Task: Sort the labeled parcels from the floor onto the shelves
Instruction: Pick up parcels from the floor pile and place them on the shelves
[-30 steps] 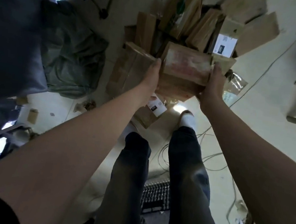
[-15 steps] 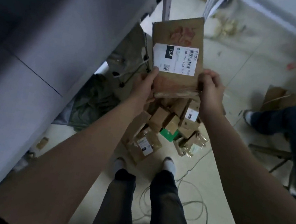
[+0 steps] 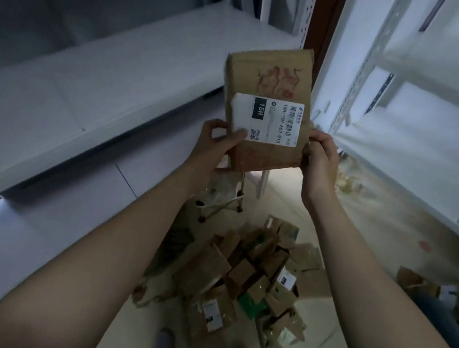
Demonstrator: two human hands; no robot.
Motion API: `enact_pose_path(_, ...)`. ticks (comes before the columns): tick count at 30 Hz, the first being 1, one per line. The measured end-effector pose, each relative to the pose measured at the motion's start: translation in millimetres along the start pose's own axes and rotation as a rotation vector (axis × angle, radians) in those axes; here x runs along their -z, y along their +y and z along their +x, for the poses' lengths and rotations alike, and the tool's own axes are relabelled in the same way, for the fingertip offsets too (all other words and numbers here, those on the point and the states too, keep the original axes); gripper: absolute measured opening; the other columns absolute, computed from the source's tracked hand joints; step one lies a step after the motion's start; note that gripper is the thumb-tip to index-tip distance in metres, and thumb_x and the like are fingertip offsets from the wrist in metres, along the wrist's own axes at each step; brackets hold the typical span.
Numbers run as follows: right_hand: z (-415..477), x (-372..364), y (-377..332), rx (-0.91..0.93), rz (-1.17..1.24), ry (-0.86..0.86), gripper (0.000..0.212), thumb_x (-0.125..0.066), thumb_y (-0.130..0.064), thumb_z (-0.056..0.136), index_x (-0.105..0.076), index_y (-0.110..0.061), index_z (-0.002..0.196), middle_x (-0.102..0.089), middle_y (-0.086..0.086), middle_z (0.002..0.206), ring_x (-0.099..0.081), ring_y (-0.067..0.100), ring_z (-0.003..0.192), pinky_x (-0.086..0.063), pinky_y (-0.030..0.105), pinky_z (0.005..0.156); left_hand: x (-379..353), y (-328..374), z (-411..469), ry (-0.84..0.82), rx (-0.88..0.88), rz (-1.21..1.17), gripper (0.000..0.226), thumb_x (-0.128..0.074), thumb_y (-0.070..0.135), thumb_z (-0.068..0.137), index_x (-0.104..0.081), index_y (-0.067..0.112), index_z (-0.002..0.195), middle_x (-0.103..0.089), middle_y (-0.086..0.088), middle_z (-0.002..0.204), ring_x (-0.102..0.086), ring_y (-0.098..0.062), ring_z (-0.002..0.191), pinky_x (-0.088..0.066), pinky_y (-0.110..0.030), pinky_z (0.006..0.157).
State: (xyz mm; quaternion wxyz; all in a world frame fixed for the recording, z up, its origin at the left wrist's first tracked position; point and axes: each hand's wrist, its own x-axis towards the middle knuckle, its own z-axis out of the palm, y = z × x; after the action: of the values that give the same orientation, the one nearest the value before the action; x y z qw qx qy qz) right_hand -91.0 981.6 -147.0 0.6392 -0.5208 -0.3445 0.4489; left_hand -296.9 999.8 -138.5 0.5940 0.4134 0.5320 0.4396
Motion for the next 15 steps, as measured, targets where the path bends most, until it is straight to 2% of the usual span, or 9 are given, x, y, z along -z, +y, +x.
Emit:
enact_pose_path(4,1.1,-20.2,-34.0,0.073,-0.056,-0.045,0.036,-0.047,-0.011,0.072,-0.066,-0.005,0.102,-0.064,0.011,0.091,-0.057,0.02,0.071,-0.047,0.03,0.058,14.9,35.5,-15.8,0.062,-0.073,0.098,0.072,-0.088,0.04,0.072,-0.043,0.025,0.125,-0.061,0.001,0.133,-0.064,-0.021,0.118,-0.056,-0.059,0.094)
enact_pose_path(7,3.5,-31.6,-53.1,0.108,-0.142,-0.11,0.031,-0.05,-0.013,0.076,-0.072,-0.012,0.097,-0.069,-0.004,0.088,-0.059,0.001,0.067,-0.045,0.018,0.055,29.6,55.3,-23.0,0.102,-0.121,0.089,0.069,-0.09,0.042,0.063,-0.045,0.03,0.114,-0.066,0.003,0.126,-0.066,-0.019,0.116,-0.059,-0.057,0.092)
enact_pose_path(10,4.4,-44.7,-70.4,0.118,-0.192,-0.197,0.026,-0.058,-0.025,0.077,-0.075,-0.025,0.097,-0.074,-0.011,0.092,-0.064,0.0,0.076,-0.047,0.017,0.058,44.5,69.1,-28.7,0.109,-0.164,0.103,0.066,-0.092,0.038,0.068,-0.044,0.034,0.114,-0.072,0.009,0.115,-0.07,-0.016,0.109,-0.06,-0.052,0.091)
enact_pose_path(12,5.0,-54.7,-79.7,0.119,-0.214,-0.23,0.031,-0.061,-0.034,0.074,-0.075,-0.026,0.101,-0.074,-0.02,0.088,-0.065,-0.005,0.074,-0.047,0.013,0.058,52.4,76.4,-35.0,0.109,-0.183,0.127,0.076,-0.093,0.044,0.061,-0.043,0.034,0.117,-0.075,0.011,0.111,-0.073,-0.014,0.104,-0.06,-0.053,0.091)
enact_pose_path(15,6.1,-71.2,-86.1,0.122,-0.185,-0.27,0.029,-0.064,-0.033,0.075,-0.075,-0.022,0.099,-0.074,-0.024,0.081,-0.067,-0.011,0.073,-0.048,0.008,0.055,63.7,82.0,-44.8,0.122,-0.216,0.145,0.092,-0.094,0.051,0.052,-0.04,0.035,0.125,-0.076,0.011,0.112,-0.075,-0.013,0.1,-0.06,-0.053,0.091)
